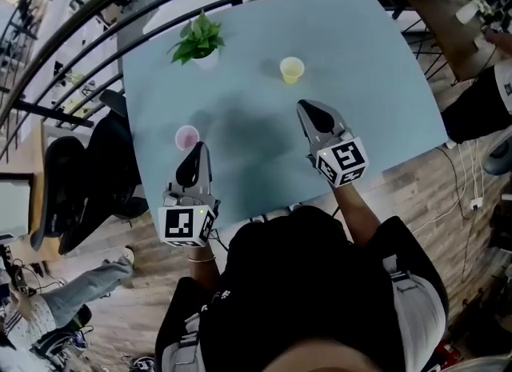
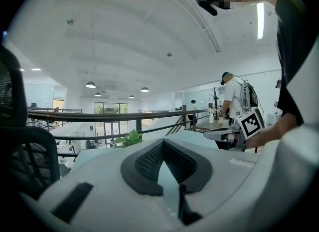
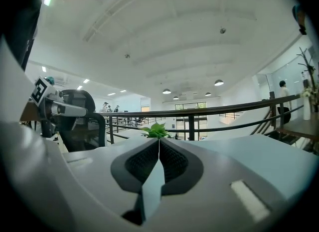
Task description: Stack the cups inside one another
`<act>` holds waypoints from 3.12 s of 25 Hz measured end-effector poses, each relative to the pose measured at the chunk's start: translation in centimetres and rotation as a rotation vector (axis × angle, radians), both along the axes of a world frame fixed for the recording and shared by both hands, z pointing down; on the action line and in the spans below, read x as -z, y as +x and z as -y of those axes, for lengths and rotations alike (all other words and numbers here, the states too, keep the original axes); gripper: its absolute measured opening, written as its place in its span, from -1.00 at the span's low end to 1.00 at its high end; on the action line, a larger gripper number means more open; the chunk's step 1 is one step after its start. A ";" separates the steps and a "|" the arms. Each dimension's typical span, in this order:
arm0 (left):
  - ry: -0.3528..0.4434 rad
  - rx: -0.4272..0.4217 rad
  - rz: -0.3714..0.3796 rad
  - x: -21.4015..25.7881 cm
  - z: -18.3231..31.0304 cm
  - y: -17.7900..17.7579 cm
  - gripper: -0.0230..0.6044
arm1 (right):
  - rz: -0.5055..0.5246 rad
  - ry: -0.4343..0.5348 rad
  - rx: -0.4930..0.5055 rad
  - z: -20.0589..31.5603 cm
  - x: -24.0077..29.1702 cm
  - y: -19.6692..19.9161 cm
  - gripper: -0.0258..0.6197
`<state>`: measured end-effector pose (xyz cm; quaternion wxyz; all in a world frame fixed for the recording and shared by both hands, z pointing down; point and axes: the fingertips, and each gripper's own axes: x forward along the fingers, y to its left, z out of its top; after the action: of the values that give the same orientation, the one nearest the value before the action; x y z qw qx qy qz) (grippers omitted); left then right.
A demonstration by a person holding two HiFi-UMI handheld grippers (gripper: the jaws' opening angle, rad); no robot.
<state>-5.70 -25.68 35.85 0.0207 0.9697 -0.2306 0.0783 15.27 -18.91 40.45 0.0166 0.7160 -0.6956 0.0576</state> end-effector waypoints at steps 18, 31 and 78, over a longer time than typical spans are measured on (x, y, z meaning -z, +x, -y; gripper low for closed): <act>-0.009 0.254 0.072 -0.3 0.4 -5.3 -0.96 | -0.026 -0.082 -0.011 6.2 -4.4 6.9 -0.49; -0.029 0.350 0.095 -0.6 0.6 -6.0 -0.96 | -0.069 -0.246 -0.007 9.9 -10.6 10.4 0.01; -0.050 0.511 0.029 -1.2 -0.3 -15.7 -0.96 | -0.045 -0.162 0.270 14.2 -6.1 -4.7 0.06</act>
<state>-21.44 -25.37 37.05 0.0604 0.8780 -0.4663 0.0899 10.55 -33.12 46.56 0.0976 0.6133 -0.7781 0.0949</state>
